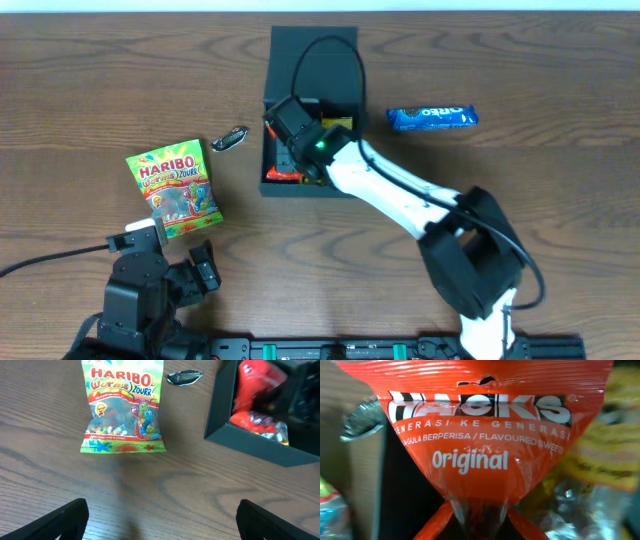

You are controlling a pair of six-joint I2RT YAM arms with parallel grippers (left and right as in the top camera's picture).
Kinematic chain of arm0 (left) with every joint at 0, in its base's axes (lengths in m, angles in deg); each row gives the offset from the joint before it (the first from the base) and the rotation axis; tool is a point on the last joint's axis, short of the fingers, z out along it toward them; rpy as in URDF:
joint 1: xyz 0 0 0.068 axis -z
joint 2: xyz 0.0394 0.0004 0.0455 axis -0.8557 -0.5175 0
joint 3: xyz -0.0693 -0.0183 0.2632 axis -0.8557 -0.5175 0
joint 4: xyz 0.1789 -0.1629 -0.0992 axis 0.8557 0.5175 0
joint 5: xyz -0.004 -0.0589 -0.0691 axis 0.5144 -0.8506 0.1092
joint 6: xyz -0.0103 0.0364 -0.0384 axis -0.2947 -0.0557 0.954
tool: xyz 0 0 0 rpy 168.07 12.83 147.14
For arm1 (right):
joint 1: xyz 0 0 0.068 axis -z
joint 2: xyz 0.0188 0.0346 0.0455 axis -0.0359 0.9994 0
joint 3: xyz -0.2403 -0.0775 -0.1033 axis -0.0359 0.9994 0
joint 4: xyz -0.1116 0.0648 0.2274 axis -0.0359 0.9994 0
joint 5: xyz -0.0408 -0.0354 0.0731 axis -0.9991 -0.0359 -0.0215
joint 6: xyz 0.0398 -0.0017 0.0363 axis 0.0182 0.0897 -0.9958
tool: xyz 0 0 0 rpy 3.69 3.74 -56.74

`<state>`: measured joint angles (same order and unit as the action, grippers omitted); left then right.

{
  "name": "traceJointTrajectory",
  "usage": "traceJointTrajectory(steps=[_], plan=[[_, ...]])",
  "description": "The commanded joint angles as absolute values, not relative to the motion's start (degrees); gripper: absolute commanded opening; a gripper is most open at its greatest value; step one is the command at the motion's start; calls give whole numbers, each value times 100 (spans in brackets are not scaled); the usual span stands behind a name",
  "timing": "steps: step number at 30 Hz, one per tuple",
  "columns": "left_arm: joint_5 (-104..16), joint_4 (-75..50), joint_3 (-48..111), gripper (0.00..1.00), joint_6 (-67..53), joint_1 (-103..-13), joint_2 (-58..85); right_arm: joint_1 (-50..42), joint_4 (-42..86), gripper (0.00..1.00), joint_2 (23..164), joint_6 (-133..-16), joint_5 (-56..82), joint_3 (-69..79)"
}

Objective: Pack container
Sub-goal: 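Carry the red bag into the box beside the yellow bag, release, then withdraw the right gripper from the box toward the right side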

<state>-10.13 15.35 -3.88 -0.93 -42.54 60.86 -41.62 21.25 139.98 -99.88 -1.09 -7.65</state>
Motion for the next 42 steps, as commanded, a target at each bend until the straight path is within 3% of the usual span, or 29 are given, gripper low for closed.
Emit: traceJointTrajectory(steps=[1, 6, 9, 15, 18, 20, 22, 28, 36, 42], plan=[[-1015, 1529, -266, 95, -95, -4230, 6114, -4217, 2068, 1, 14039, -9851, -135, -857], [-1015, 1515, -266, 95, -113, -4230, 6114, -4217, 2042, 1, 14039, -9851, -129, -857], [-1015, 1515, -266, 95, -113, -4230, 6114, -4224, 2081, 32, 14037, -9848, -129, -857], [-1015, 1515, -266, 95, -113, -4230, 6114, -4224, 2112, 74, 13978, -9851, -129, -857], [-1015, 1518, -266, 95, -113, -4230, 6114, -4224, 2145, 86, 13779, -9796, -129, -857], [-1015, 1518, -266, 95, -113, -4230, 6114, -4224, 2173, 87, 13526, -9628, -126, -857], [-1015, 1518, -266, 95, -113, -4230, 6114, -4224, 2263, 99, 13229, -9529, -126, -857], [-1015, 1518, -266, 95, -110, -4230, 6114, -4215, 3181, 99, 11981, -9333, -465, -857], [-1015, 1515, -266, 95, -110, -4230, 6114, -4224, 5587, 98, 10582, -9392, -1932, -704], [-1039, 1502, -266, 95, -110, -4230, 6114, -4224, 5852, 99, 9113, -9870, -2054, 732]])
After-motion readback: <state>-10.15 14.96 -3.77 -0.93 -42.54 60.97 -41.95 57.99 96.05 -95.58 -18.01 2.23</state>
